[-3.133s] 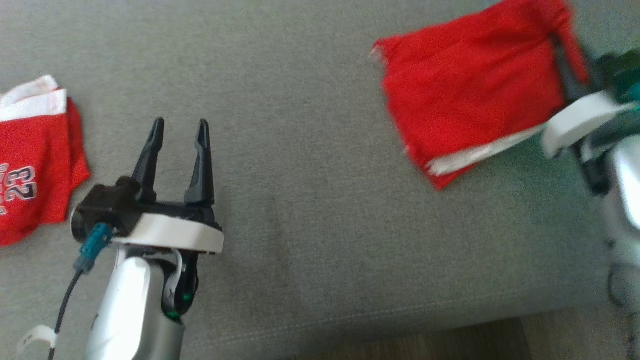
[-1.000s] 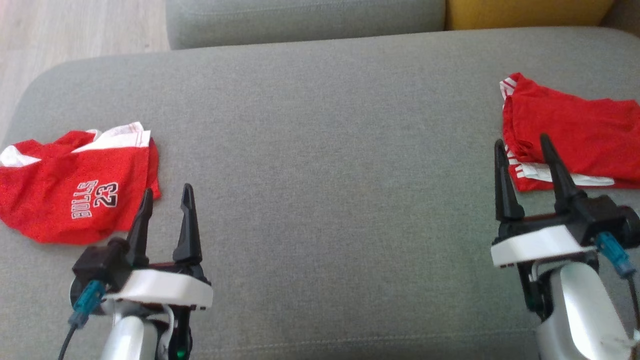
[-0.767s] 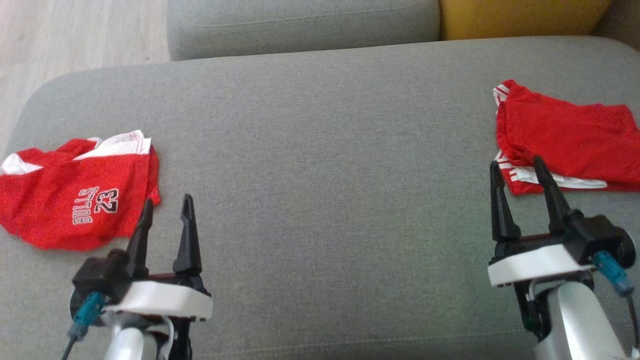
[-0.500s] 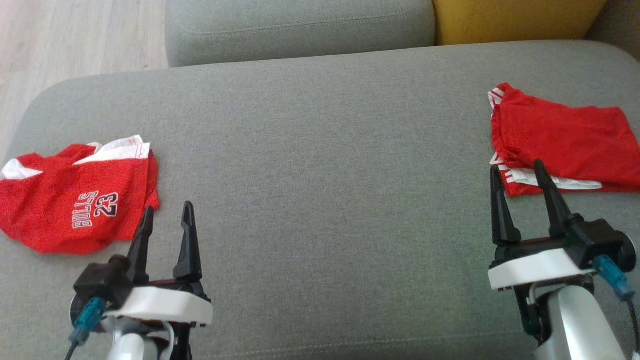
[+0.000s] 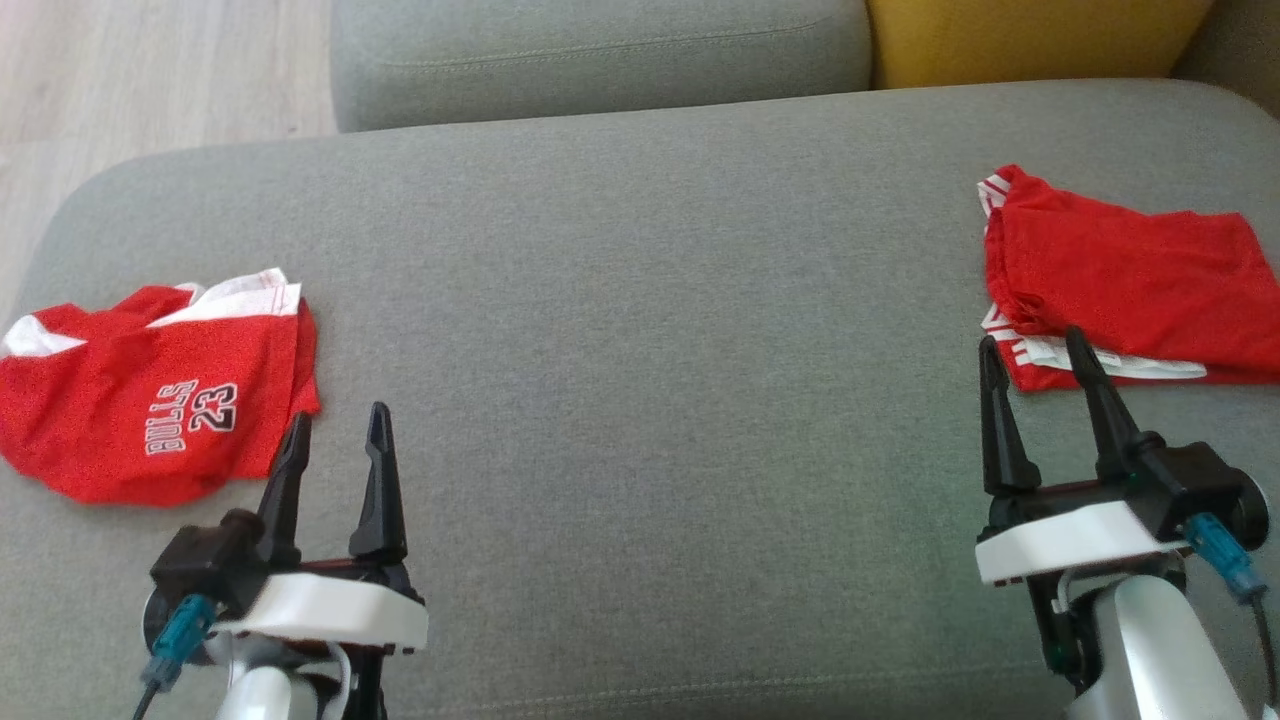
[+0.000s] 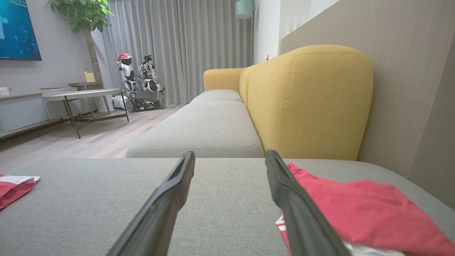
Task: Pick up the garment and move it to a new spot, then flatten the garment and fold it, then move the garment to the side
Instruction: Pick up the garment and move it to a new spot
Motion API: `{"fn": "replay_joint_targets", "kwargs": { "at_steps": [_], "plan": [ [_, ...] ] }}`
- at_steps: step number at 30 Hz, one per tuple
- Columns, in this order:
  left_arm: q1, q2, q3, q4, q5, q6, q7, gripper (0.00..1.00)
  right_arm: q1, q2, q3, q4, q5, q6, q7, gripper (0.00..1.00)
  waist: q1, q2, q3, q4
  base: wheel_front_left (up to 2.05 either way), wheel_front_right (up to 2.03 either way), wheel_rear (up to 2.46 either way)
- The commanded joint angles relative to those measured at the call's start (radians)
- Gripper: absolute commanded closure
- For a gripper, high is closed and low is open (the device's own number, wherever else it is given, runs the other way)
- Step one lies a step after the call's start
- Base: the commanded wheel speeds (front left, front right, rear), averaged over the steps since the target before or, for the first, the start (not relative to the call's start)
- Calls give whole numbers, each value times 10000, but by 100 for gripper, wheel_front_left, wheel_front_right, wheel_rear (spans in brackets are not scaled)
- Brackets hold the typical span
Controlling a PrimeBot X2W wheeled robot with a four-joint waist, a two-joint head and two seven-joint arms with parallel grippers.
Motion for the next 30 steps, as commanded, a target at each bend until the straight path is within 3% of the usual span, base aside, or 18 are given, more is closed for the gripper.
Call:
{"fn": "replay_joint_targets", "kwargs": {
  "at_steps": [1, 9, 22, 30],
  "plan": [
    [-394, 74, 293, -362, 0, 40, -51, 0, -284, -11, 296, -267, 64, -9, -135, 0, 1, 0, 24, 75, 0, 0, 0],
    [-558, 74, 338, -411, -2, 56, -51, 0, -309, -11, 643, -246, -9, -9, -135, 0, 1, 0, 104, 744, 0, 0, 0],
    [-411, 74, 614, -530, 149, 20, -51, 0, -199, -11, 1539, -110, 232, -9, -135, 0, 1, 0, -152, 3049, 0, 0, 0],
    [-249, 74, 693, -609, 100, 65, -51, 0, -148, -11, 1876, -19, 361, -9, -135, 0, 1, 0, -166, 3995, 0, 0, 0]
  ]
}}
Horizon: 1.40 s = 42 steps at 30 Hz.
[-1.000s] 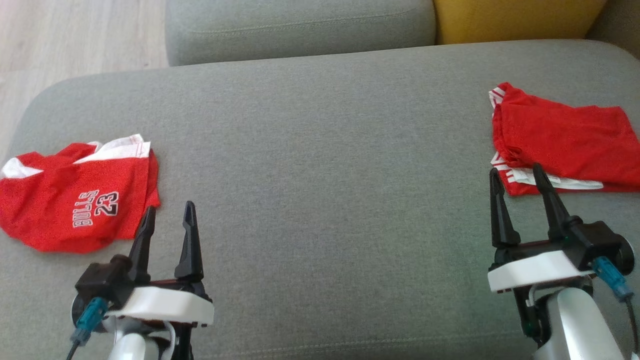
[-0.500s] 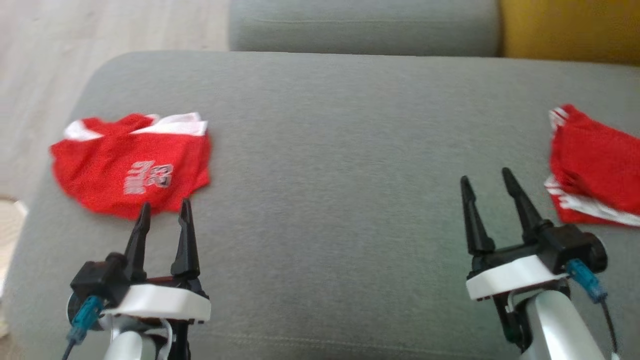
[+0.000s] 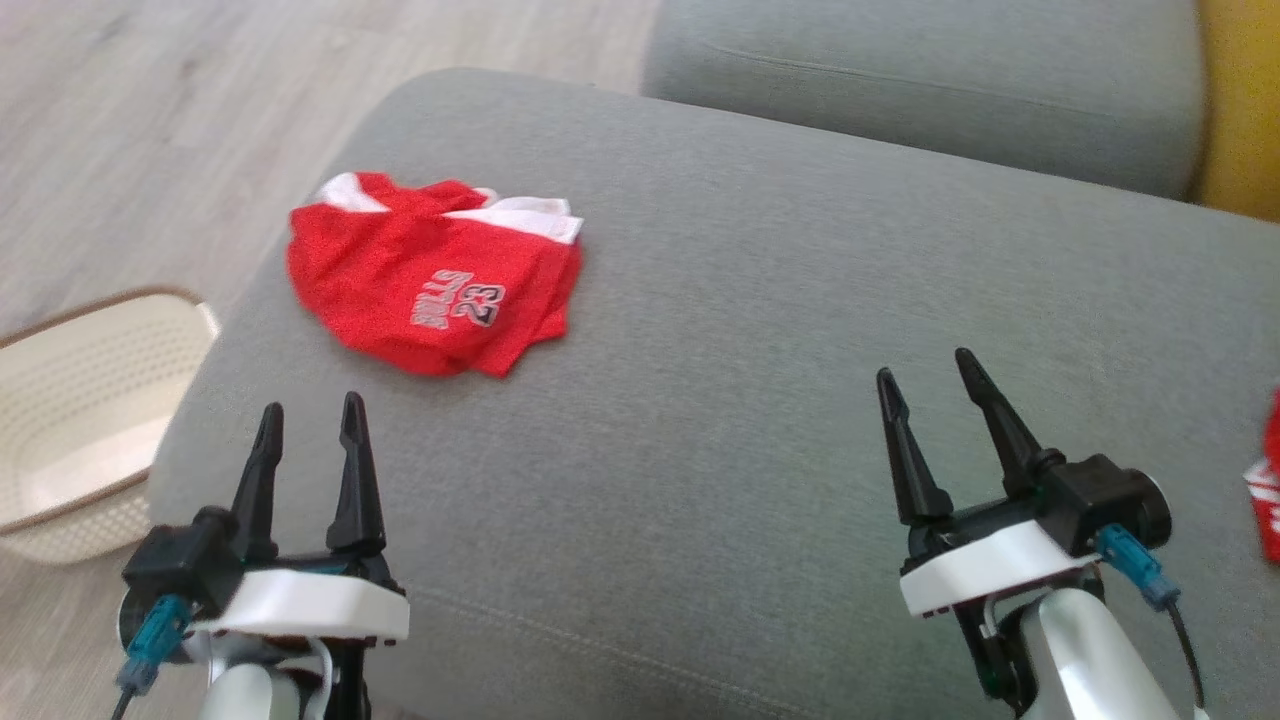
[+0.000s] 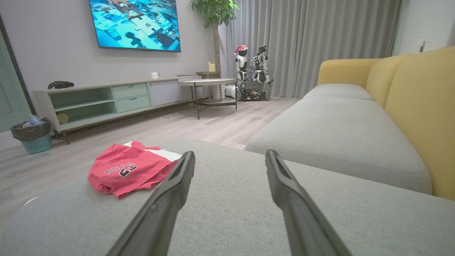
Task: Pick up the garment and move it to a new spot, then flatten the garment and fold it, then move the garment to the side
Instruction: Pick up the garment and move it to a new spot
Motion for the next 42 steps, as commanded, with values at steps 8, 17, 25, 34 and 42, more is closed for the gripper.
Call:
{"fn": "replay_joint_targets", "kwargs": {
  "at_steps": [8, 17, 25, 34, 42],
  "plan": [
    [-196, 72, 443, -394, 72, 8, -51, 0, -140, -14, 358, -182, 141, -9, -110, 0, 1, 0, -119, 528, 0, 0, 0],
    [-309, 72, 720, -474, 10, 33, -51, 0, -210, -14, 418, -140, 116, -9, -110, 0, 1, 0, 37, 329, 0, 0, 0],
    [-693, 72, 1235, -367, -63, -41, -51, 0, -452, -14, 199, -221, -112, -9, -97, 0, 1, 0, 586, -1, 0, 0, 0],
    [-2292, 163, 1637, 942, 382, -755, -51, 0, -1079, -14, -1290, -1069, -668, -9, 299, 0, 1, 0, 1958, -558, 0, 0, 0],
    [-4812, 983, 959, 3370, 524, -1249, 396, 0, -1667, -14, -2298, -2511, -1364, -9, 1007, 0, 1, 0, 3222, -983, 0, 0, 0]
  ]
}}
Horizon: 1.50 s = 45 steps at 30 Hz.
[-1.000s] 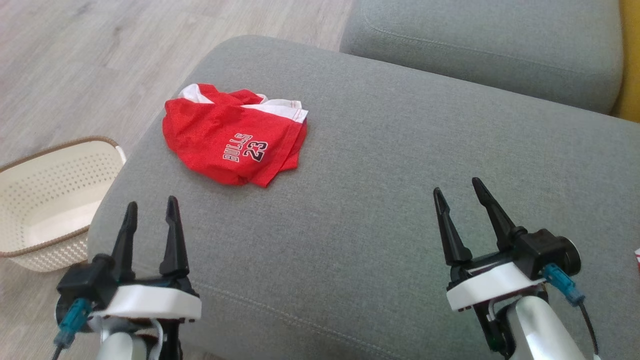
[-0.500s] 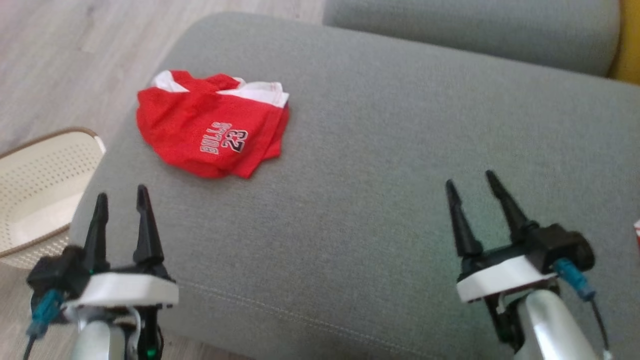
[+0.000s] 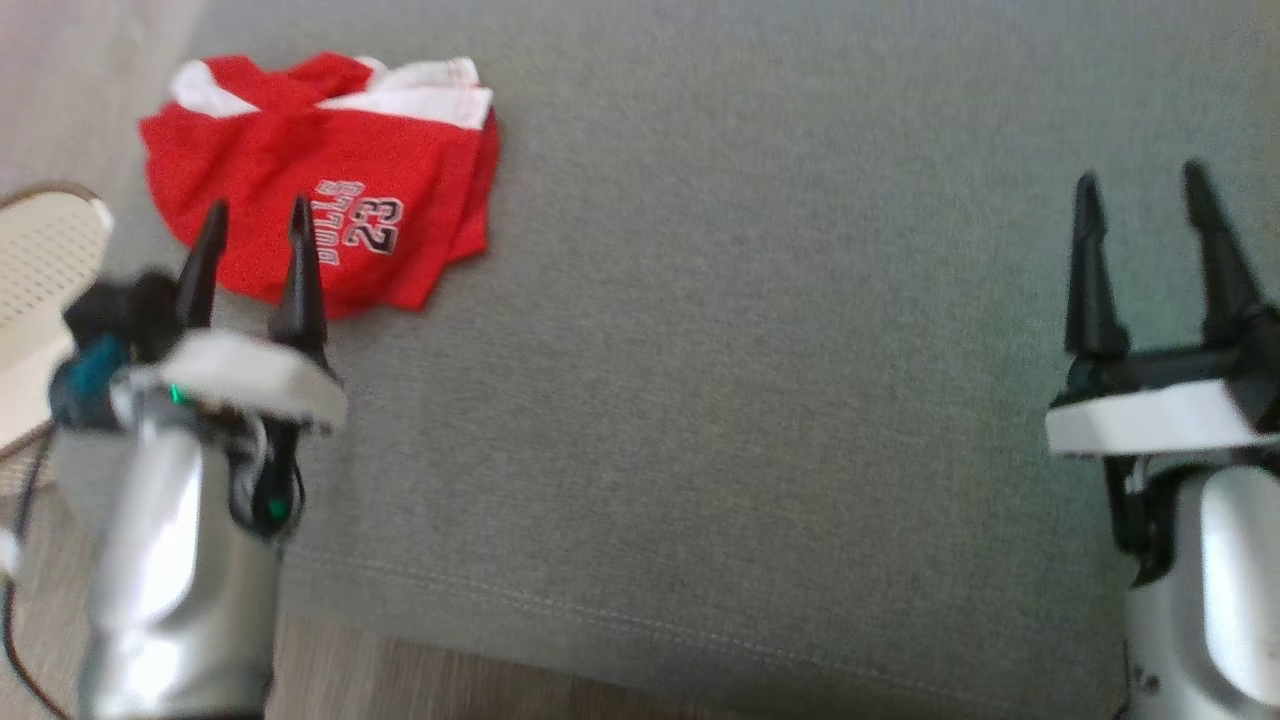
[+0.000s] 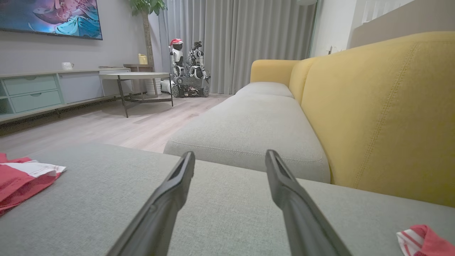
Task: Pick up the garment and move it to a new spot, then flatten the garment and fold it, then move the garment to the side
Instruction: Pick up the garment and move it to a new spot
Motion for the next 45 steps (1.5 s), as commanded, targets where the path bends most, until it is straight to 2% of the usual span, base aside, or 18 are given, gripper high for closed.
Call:
{"fn": "replay_joint_targets", "kwargs": {
  "at_steps": [1, 10, 17, 18, 19, 24, 28, 32, 35, 41, 45],
  "plan": [
    [-940, 537, 120, 171, -9, -74, 190, 0, -463, -12, 148, -686, -161, -9, 161, 0, 0, 0, 621, -336, 0, 0, 0],
    [-3261, 1256, -717, 2940, -334, -220, 1510, 0, -680, -12, 310, -1787, -414, -9, 728, 0, 0, 0, 1556, -799, 0, 0, 0],
    [-4211, 1535, -1341, 4640, -447, -234, 1822, 0, -676, -12, 391, -2056, -423, -9, 842, 0, 0, 0, 1876, -1051, 0, 0, 0],
    [-4288, 1539, -1440, 4844, -528, -234, 1878, 68, -681, -12, 385, -2069, -418, -9, 843, 0, 0, 0, 1894, -1070, 0, 0, 0],
    [-4353, 1558, -1551, 5021, -602, -235, 1899, 100, -685, -12, 381, -2077, -414, -9, 842, 0, 0, 0, 1907, -1089, 0, 0, 0],
    [-4544, 1675, -1900, 5483, -837, -236, 1604, 100, -694, -12, 348, -2051, -394, -9, 801, 0, 0, 0, 1876, -1112, 0, 0, 0],
    [-4681, 1791, -1913, 5567, -917, -225, 543, 100, -686, -12, 339, -1886, -316, -9, 700, 0, 0, 0, 1598, -1099, 0, 0, 0],
    [-4677, 1829, -1716, 5180, -952, 1, -203, 100, -627, -12, 393, -1595, -141, -9, 515, 0, 0, 0, 1064, -1137, 0, 0, 0],
    [-4440, 1838, -1565, 4370, -909, 154, -333, 100, -541, -12, 415, -1326, 62, -9, 337, 0, 0, 0, 562, -1215, 0, 0, 0],
    [-3126, 1761, -1249, 1340, -674, 331, -349, 100, -333, -12, 529, -747, 547, -9, -48, 0, 0, 0, -462, -1567, 0, 0, 0],
    [-2547, 1615, -1382, 105, -628, 378, -321, 100, -235, -12, 604, -496, 764, -9, -211, 0, 0, 0, -843, -1831, 0, 0, 0]
  ]
}}
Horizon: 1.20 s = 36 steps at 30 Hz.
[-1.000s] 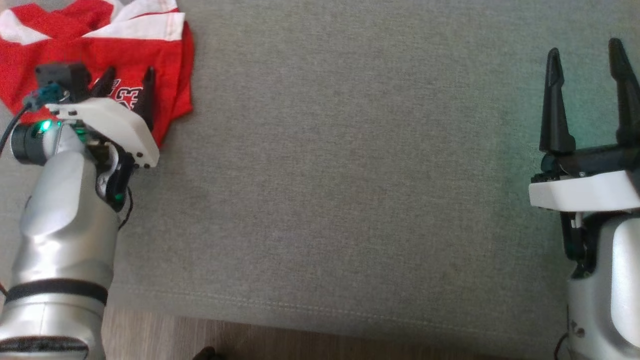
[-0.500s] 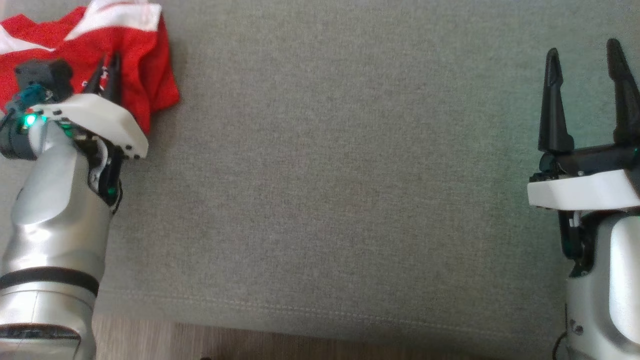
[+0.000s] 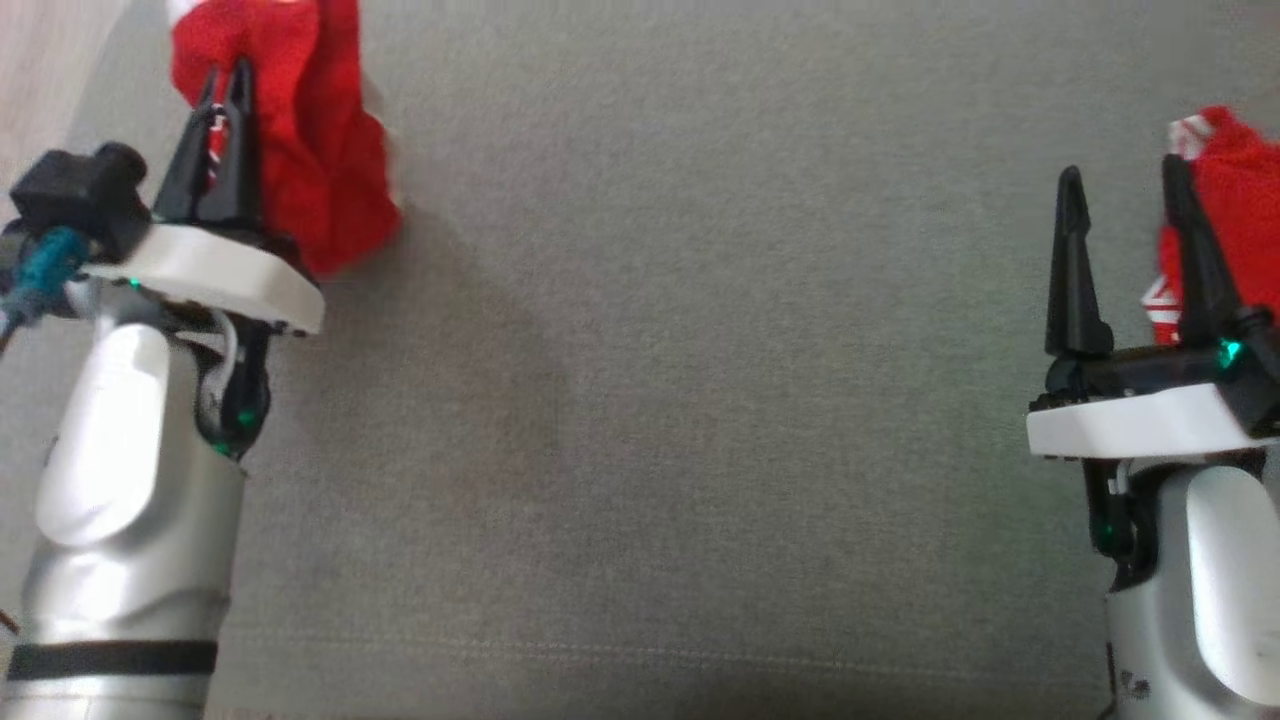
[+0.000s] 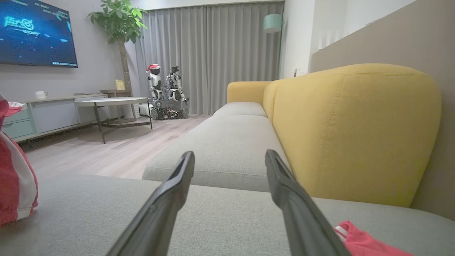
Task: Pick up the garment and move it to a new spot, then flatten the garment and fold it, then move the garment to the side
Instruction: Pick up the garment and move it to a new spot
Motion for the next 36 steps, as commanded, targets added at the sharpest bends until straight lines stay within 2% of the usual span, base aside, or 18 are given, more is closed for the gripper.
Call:
{"fn": "replay_joint_targets", "kwargs": {
  "at_steps": [1, 9, 16, 23, 28, 33, 36],
  "plan": [
    [-321, 323, 256, -619, 90, 93, -14, 100, -84, -10, 289, -261, 90, -7, -139, 0, 0, 0, -283, -287, 0, 0, 0],
    [342, -78, -439, -2529, 71, 151, 1068, 100, -6, -10, 501, -4, 432, -7, -395, 0, 0, 0, -611, -1020, 0, 0, 0],
    [348, -968, -1510, -3444, -23, 56, 1796, 100, -183, -10, 566, 23, 680, -7, -536, 0, 0, 0, -560, -1850, 0, 0, 0],
    [116, -1364, -2334, -2972, 326, 286, 2052, 100, -397, -10, 736, 47, 959, -7, -640, 0, 0, 0, -294, -2599, 0, 0, 0],
    [141, -1624, -3219, -2269, 249, 305, 1790, 100, -562, -10, 663, -10, 1134, -7, -717, 0, 0, 0, 65, -3091, 0, 0, 0],
    [136, -1711, -4291, -1642, -182, 452, 1326, 100, -669, -10, 567, 13, 1216, -7, -777, 0, 0, 0, 285, -3367, 0, 0, 0],
    [21, -1716, -4946, -1443, -811, 793, 1017, 100, -675, -10, 565, 93, 1256, -7, -807, 0, 0, 0, 339, -3421, 0, 0, 0]
  ]
}}
